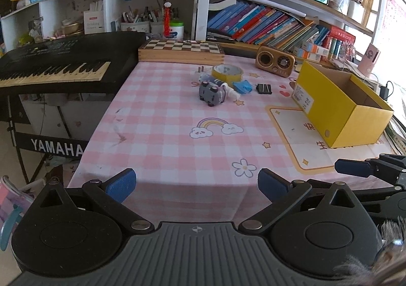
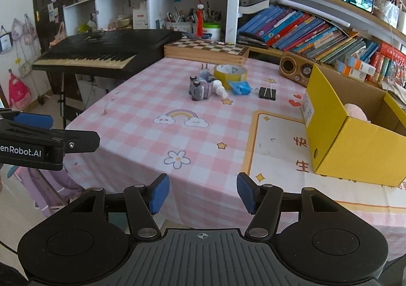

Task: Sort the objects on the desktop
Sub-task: 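Move both tools toward the toy car, glue bottle and binder clip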

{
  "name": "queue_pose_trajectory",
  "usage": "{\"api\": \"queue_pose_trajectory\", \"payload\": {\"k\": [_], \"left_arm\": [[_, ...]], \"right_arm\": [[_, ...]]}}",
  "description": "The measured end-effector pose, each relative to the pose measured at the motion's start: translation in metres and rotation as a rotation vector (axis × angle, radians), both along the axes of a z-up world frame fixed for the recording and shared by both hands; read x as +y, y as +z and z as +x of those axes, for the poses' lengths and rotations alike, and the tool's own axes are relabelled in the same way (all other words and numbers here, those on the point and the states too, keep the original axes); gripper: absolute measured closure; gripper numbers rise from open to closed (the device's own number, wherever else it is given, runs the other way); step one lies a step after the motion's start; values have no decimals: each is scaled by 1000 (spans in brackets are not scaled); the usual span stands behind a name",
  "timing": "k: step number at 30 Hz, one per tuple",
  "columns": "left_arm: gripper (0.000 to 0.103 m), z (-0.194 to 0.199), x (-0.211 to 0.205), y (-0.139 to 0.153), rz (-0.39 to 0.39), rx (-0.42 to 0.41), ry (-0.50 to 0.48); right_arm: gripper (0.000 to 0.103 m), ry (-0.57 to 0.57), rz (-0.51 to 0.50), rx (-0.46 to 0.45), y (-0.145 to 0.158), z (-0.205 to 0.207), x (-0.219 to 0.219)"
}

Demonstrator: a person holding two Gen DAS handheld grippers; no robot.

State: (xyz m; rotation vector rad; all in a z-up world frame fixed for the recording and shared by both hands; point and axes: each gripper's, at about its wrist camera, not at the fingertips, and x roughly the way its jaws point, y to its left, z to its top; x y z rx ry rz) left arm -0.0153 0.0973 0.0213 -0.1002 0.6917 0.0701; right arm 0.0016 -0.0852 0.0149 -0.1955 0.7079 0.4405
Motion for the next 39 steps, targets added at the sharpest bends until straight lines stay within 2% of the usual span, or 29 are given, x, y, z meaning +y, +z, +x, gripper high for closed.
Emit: {"api": "queue_pose_trajectory", "payload": {"k": [6, 13, 20, 25, 30, 34, 39], "left_arm": [[0, 22, -3, -5, 4, 20, -6], [0, 61, -10, -5, 11, 18, -18], [0, 112, -16, -6, 14, 2, -4], [0, 150, -13, -8, 7, 8, 14], [1, 187, -10, -14, -4, 21, 34], [3, 214, -9, -25, -22, 49, 44], [17, 245, -10, -42, -55, 97, 46]], "right_arm": [[43, -6, -3, 4, -4, 21, -3], [42, -39, -3, 7, -7, 64, -8], [41, -88, -9, 0, -14, 113, -8], [41, -97, 5, 35, -21, 151, -8], [41, -144, 12, 32, -25, 189, -7], [41, -172, 1, 34, -31, 220, -6], [41, -196, -17, 37, -39, 254, -4]]}}
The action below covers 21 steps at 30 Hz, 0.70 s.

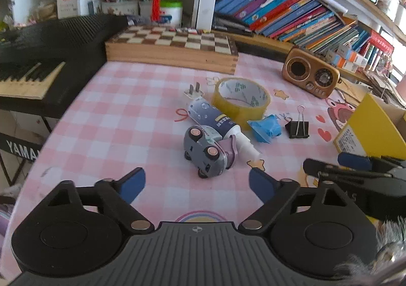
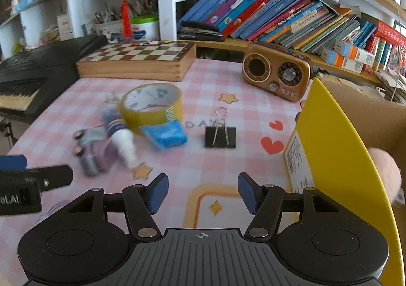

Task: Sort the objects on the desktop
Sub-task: 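Move both tools toward the toy car, glue bottle and binder clip, then close the left gripper on the grey toy car while the right closes on the black binder clip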

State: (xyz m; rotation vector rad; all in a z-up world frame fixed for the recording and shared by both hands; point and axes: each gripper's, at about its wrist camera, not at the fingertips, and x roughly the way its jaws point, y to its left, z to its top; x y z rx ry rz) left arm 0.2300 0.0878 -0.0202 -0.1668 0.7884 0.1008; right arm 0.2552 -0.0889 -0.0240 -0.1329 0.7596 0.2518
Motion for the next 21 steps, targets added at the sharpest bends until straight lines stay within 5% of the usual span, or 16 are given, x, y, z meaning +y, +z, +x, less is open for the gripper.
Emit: {"api": "queue_pose_trajectory", "payload": {"k": [8, 14, 19, 21], "left_arm": [[22, 42, -3, -16, -9, 28, -1], [46, 62, -5, -30, -16, 72, -23], [48, 63, -9, -32, 21, 59, -28], [65, 62, -7, -31, 30, 57, -15]], "right_arm": [[41, 0, -33, 26, -15, 33, 6], [41, -14, -51, 36, -22, 54, 10], [41, -22, -52, 41, -28, 67, 11], [41, -22, -47, 39, -29, 71, 12]]}}
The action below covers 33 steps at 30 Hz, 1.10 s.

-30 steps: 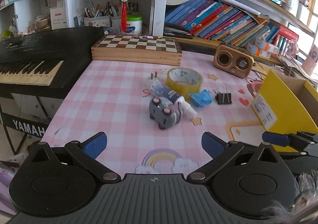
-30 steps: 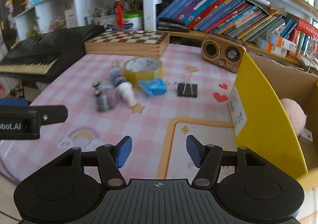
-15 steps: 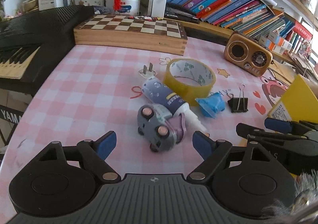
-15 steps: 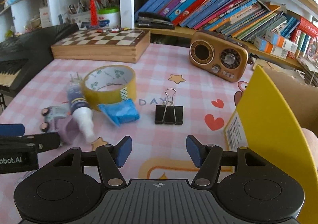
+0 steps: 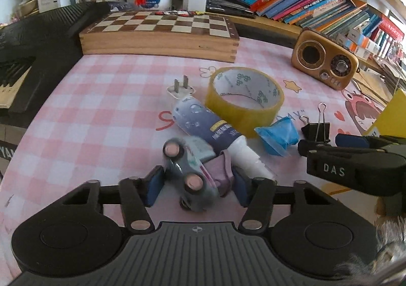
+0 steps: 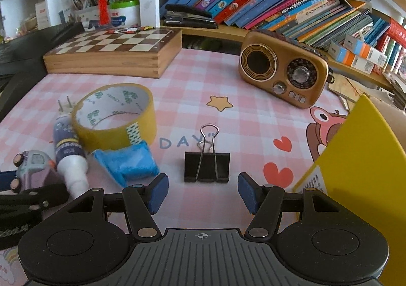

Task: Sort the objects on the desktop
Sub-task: 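Close the left gripper on the grey toy car while the right closes on the black binder clip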

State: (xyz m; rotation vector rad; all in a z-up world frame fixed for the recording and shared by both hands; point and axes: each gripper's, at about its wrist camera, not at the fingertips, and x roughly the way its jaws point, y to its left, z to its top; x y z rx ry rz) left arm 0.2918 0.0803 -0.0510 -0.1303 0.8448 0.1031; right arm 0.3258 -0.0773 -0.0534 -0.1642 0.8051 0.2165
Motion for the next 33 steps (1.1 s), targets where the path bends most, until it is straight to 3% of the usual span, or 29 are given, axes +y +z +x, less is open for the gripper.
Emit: {"api": "queue_pose_trajectory", "payload": {"k": [11, 12, 13, 17, 23, 33], "left_arm": [[66, -25, 20, 13, -33, -28, 40], [66, -28, 20, 14, -38, -32, 42], [66, -30, 20, 16, -43, -37, 45], [66, -36, 20, 23, -52, -55, 47], [66, -49, 19, 38, -69, -102, 47], [66, -86, 17, 67, -109, -152, 23]], "right_arm": [[43, -29, 83, 24, -3, 23, -11], [49, -30, 87, 21, -3, 23, -12], [63, -23, 89, 18, -2, 22, -13], [64, -14, 115, 20, 3, 18, -16], [64, 23, 132, -38, 25, -2, -18], [64, 127, 199, -113, 71, -68, -25]]}}
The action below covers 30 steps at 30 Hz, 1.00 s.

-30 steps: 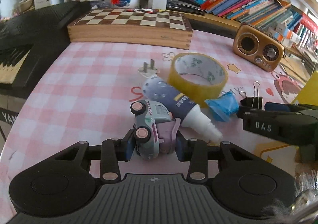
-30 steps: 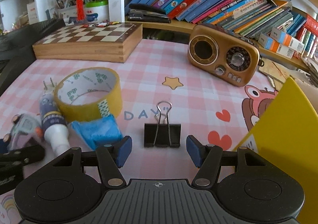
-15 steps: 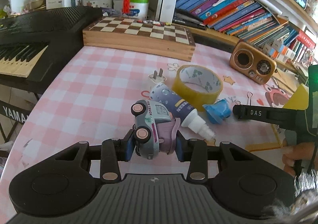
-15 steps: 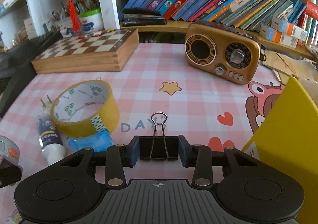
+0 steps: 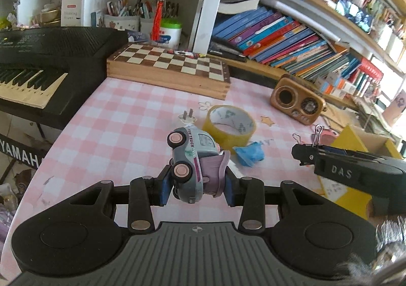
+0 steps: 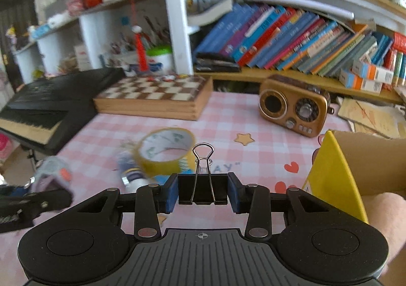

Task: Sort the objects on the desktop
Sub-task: 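Close the left gripper on the grey toy car while the right closes on the black binder clip, then carry the toy car and binder clip over the yellow box with both tools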

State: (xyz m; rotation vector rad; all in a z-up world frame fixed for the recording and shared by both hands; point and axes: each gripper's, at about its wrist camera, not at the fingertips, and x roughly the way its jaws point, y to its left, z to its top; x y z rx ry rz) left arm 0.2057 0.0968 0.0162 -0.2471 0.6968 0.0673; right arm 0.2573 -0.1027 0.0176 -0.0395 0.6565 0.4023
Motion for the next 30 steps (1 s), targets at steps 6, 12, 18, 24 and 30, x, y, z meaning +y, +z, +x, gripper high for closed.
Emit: {"api": "queue_pose_trajectory", "payload": {"k": [6, 12, 18, 24, 30], "left_arm": [[66, -27, -6, 16, -8, -30, -57], [66, -55, -11, 23, -21, -45, -105], [66, -89, -14, 29, -30, -64, -148], [66, -128, -14, 38, -34, -84, -173], [66, -166, -21, 42, -42, -89, -220]], "right_arm": [[64, 27, 36, -37, 23, -44, -14], [64, 1, 17, -33, 25, -79, -26], [64, -11, 16, -20, 28, -120, -34], [64, 1, 25, -14, 33, -163, -36], [64, -1, 26, -8, 35, -210, -41]]}}
